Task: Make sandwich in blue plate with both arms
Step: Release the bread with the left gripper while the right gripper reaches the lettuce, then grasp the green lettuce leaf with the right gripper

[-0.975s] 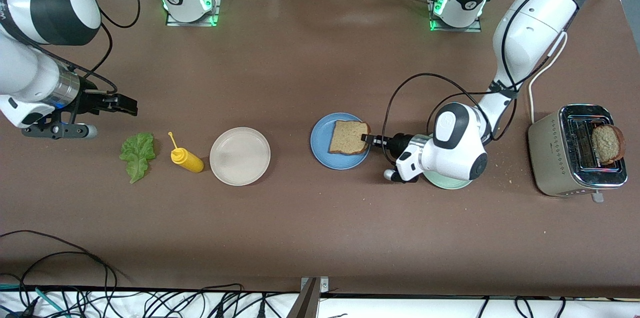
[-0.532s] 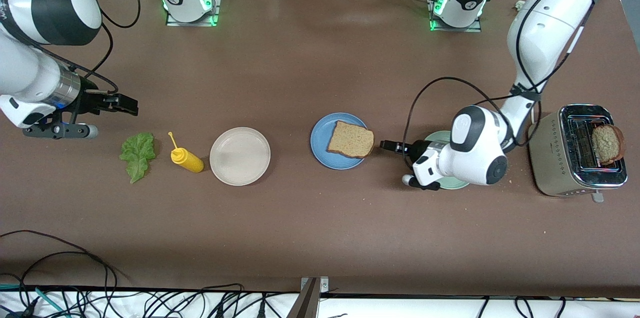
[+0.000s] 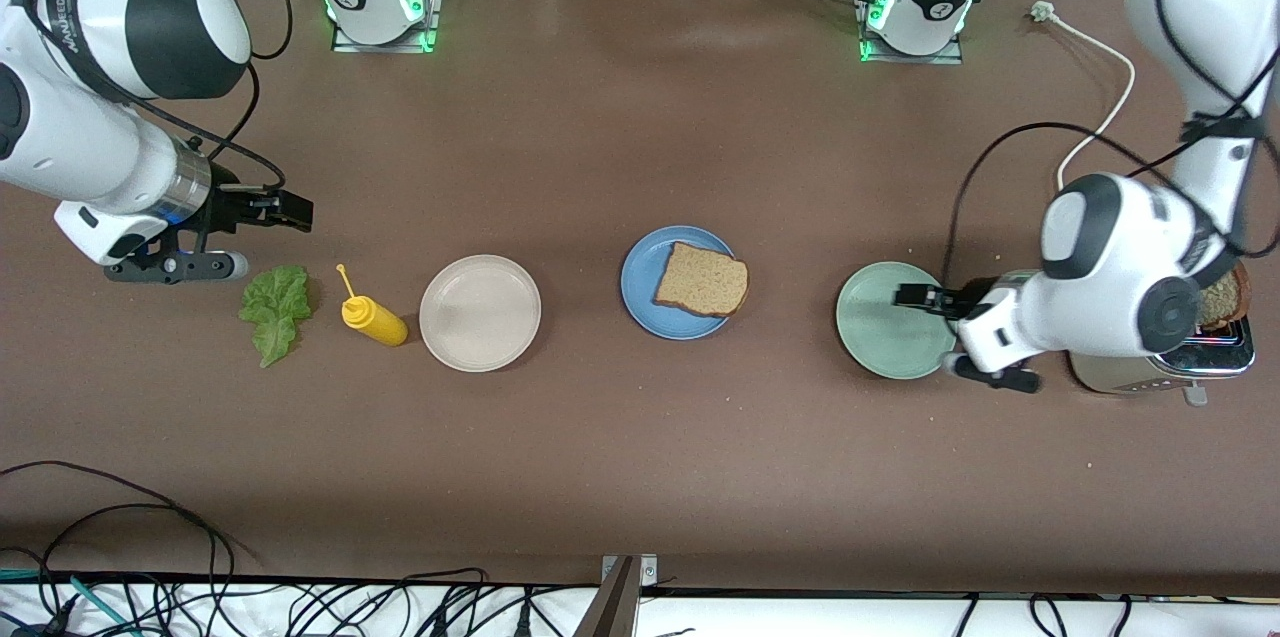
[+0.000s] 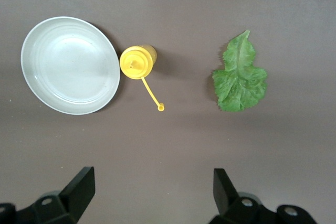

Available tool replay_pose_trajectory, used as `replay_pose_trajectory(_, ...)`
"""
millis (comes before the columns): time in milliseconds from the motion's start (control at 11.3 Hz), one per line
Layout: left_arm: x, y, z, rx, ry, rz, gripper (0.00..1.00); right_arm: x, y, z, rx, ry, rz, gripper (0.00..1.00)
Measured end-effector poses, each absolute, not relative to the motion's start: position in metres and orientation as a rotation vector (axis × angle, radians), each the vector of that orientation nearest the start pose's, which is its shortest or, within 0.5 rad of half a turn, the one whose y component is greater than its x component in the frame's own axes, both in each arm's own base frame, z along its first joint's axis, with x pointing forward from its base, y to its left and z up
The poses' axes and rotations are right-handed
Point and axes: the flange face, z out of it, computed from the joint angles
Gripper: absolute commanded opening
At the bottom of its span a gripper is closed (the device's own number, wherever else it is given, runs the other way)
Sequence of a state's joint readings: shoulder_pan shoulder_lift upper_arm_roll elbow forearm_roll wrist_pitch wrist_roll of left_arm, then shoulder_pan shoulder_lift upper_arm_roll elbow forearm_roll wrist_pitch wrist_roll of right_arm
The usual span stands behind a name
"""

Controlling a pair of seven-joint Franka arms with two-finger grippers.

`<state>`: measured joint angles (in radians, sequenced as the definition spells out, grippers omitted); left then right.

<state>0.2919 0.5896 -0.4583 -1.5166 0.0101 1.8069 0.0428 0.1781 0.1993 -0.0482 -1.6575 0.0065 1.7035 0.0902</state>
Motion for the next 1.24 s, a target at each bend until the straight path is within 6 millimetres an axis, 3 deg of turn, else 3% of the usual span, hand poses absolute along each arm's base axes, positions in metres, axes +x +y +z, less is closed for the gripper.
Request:
replay_pose_trajectory(177, 0.67, -0.019, 0.369, -3.223, 0.259, 0.297, 1.0, 0.604, 0.074, 0.467, -3.154, -0.069, 0.267, 1.0)
replay_pose_trajectory(355, 0.666, -0.002, 0.425, -3.155, 0.239, 0.155, 1.0, 0.61, 0.065, 0.452, -3.163, -0.12, 0.284, 1.0)
replay_pose_trajectory(532, 0.655, -0.003, 0.483, -3.113, 0.229, 0.023, 1.0, 0.618, 0.043, 0.438, -3.211, -0.173, 0.287, 1.0)
replay_pose_trajectory(709, 0.639, -0.006, 0.532, -3.078, 0.22, -0.042, 1.0, 0.63, 0.002, 0.413, -3.211, -0.203, 0.293, 1.0)
replay_pose_trajectory(886, 0.622, -0.017, 0.563, -3.063, 0.233, 0.03, 1.0, 0.639, -0.026, 0.381, -3.214, -0.21, 0.308, 1.0)
replay_pose_trajectory(1241, 0.604, -0.027, 0.621, -3.056, 0.216, -0.044, 1.0, 0.657, -0.047, 0.307, -3.268, -0.306, 0.307, 1.0)
